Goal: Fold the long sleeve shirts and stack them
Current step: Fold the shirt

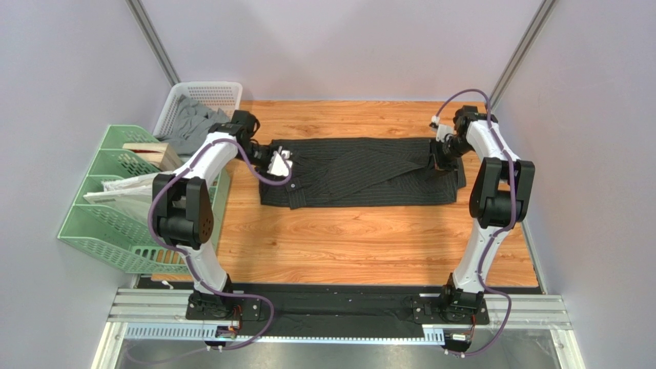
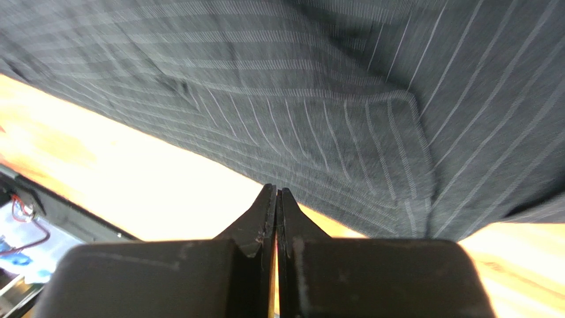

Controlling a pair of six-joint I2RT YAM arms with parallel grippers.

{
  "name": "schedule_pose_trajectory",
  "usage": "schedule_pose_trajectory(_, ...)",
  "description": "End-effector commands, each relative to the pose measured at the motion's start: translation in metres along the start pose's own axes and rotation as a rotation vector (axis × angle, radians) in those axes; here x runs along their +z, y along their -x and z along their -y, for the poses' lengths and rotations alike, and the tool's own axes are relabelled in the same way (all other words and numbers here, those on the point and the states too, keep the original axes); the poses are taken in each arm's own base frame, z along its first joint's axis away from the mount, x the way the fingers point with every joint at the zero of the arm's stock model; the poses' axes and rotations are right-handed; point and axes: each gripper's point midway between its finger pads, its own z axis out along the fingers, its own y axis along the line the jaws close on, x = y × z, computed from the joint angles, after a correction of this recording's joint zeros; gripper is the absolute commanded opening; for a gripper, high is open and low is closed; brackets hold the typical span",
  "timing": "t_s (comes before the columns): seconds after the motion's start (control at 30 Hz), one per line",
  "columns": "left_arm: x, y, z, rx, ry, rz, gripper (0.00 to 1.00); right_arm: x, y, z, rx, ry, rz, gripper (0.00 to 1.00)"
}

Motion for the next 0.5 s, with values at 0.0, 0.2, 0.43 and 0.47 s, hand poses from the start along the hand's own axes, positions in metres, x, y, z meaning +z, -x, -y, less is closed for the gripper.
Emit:
schedule_pose_trajectory(0.0, 0.003, 0.055, -0.007, -0.383, -0.016, 0.026, 0.56, -0.026, 0.043, -0.022, -0.101, 0.023, 0.130, 0.02)
schedule_pose_trajectory(0.2, 0.020, 0.033, 0.005, -0.989, -0.001, -0.147, 0.54, -0.025, 0.080, -0.050, -0.218, 0.022, 0.184, 0.21)
schedule_pose_trajectory(0.43, 0.030, -0.009, 0.011, -1.164, 0.014, -0.332, 0.53, -0.005, 0.097, -0.062, -0.310, -0.018, 0.161, 0.27)
schedule_pose_trajectory(0.47, 0.034, -0.014, 0.016, -1.186, -0.001, -0.353, 0.53, -0.002, 0.099, -0.060, -0.312, -0.023, 0.155, 0.27)
